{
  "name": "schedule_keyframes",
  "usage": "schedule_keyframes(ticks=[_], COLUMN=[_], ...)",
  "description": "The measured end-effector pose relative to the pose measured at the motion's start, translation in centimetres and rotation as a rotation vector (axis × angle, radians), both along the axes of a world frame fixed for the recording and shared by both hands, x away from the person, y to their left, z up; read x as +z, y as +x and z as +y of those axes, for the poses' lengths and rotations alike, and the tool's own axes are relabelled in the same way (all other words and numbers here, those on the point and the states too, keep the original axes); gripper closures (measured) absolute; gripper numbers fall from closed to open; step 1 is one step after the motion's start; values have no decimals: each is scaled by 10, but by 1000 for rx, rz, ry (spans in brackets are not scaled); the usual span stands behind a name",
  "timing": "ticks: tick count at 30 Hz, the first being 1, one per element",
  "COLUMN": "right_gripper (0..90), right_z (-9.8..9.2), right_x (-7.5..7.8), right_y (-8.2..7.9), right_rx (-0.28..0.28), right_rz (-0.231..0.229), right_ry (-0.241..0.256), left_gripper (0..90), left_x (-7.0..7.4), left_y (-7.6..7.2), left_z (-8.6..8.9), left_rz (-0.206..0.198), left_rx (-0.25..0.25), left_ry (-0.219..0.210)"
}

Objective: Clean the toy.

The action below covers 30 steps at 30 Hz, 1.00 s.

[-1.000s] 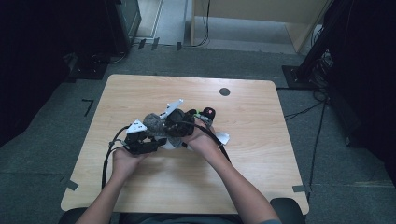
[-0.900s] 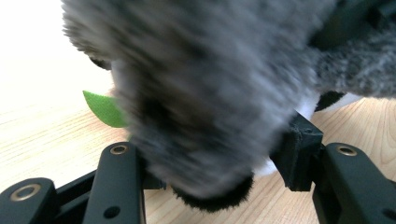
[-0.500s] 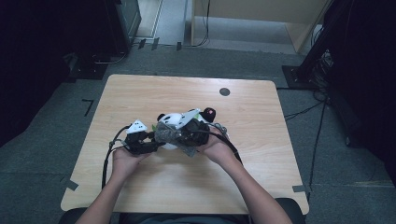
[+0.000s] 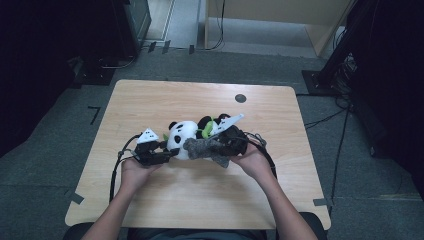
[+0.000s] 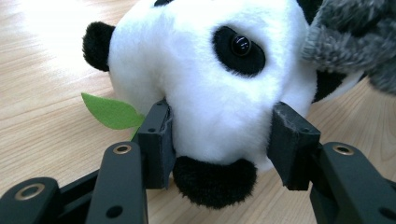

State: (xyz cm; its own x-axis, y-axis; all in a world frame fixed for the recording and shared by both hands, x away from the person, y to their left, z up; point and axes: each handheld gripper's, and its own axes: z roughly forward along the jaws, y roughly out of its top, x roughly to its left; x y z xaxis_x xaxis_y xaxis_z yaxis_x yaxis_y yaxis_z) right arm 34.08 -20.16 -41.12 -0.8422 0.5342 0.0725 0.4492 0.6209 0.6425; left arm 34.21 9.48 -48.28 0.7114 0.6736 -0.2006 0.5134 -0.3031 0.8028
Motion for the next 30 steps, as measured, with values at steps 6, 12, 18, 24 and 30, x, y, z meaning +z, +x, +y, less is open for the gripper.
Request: schedule_keyframes(ticks=[6, 12, 18, 24, 30], right_gripper=[778, 778, 779, 779, 777], right_z=[-14, -25, -23, -13, 12], right_x=[2, 6, 9, 24, 29], right_y=[4, 6, 2, -10, -25], right_rx=[-48, -103, -97, -62, 28], right_rz=[5, -20, -26, -63, -70], right_ry=[46, 61, 82, 117, 120], left_gripper=[475, 478, 478, 481, 481], left_x=[0, -1, 1, 3, 3], left_y=[0, 0, -1, -1, -1], left_z=[-1, -2, -4, -4, -4], left_rz=[-5, -5, -10, 2, 5], left_rx=[1, 2, 6, 10, 12], left_ry=[3, 5, 25, 24, 24])
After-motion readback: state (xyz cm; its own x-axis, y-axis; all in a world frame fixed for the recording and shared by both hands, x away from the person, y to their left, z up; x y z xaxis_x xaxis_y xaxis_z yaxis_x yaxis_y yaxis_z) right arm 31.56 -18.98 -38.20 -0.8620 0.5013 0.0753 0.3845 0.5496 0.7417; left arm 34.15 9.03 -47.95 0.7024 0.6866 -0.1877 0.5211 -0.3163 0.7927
